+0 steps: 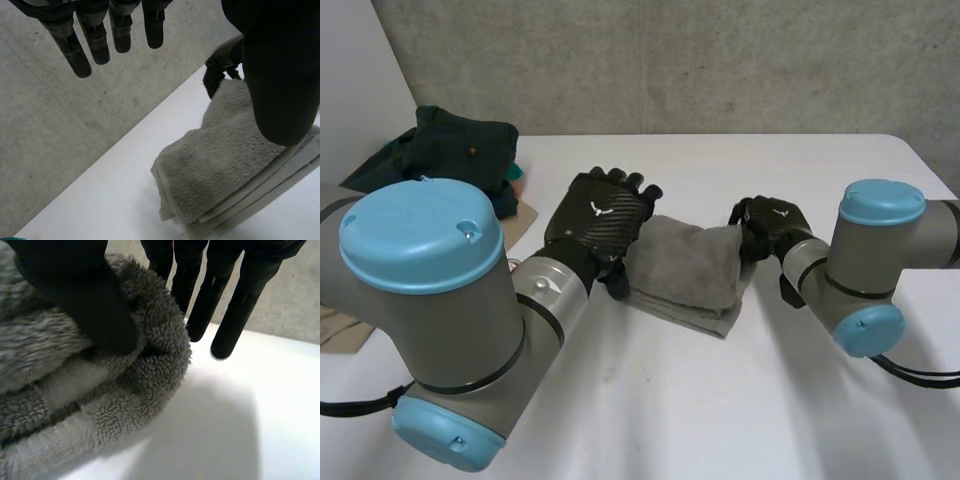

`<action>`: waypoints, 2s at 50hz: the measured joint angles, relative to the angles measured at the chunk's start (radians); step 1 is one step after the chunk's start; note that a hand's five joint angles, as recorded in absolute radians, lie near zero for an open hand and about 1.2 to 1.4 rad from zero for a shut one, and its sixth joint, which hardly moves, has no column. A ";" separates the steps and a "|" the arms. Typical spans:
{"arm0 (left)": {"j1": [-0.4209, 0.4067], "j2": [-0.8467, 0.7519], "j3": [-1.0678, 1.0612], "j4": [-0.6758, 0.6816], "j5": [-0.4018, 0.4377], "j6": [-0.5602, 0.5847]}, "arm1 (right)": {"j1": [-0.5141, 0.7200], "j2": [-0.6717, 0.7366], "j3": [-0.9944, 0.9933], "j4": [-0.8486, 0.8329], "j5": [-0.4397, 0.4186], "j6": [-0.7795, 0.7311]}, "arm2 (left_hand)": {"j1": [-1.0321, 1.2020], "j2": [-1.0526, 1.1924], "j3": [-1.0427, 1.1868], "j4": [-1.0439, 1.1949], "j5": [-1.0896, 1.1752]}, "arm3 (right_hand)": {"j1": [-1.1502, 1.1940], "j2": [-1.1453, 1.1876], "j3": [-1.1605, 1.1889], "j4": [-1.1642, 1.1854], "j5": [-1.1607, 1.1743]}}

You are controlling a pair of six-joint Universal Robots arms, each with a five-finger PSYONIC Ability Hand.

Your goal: Fold the laundry.

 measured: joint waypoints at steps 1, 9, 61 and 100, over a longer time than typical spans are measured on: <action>0.001 0.000 0.000 0.000 0.000 0.000 | -0.002 0.001 -0.002 0.009 -0.005 -0.002 | 0.000 0.000 0.000 0.000 0.000 | -0.051 -0.051 -0.051 -0.062 -0.065; 0.009 -0.007 -0.005 -0.001 0.001 0.000 | -0.057 -0.023 0.009 0.118 -0.110 -0.075 | 0.000 0.000 0.000 0.000 0.000 | -0.396 -0.427 -0.450 -0.546 -0.556; 0.046 -0.039 0.010 0.002 0.001 0.004 | -0.292 0.493 -1.007 0.296 0.141 0.163 | 0.000 0.000 0.000 0.000 0.000 | 0.181 0.300 0.362 0.300 0.231; 0.037 -0.046 0.050 0.000 -0.001 0.003 | -0.506 0.538 -1.132 0.362 0.292 -0.165 | 0.000 0.000 0.000 0.000 0.000 | -0.548 -0.608 -0.600 -0.683 -0.675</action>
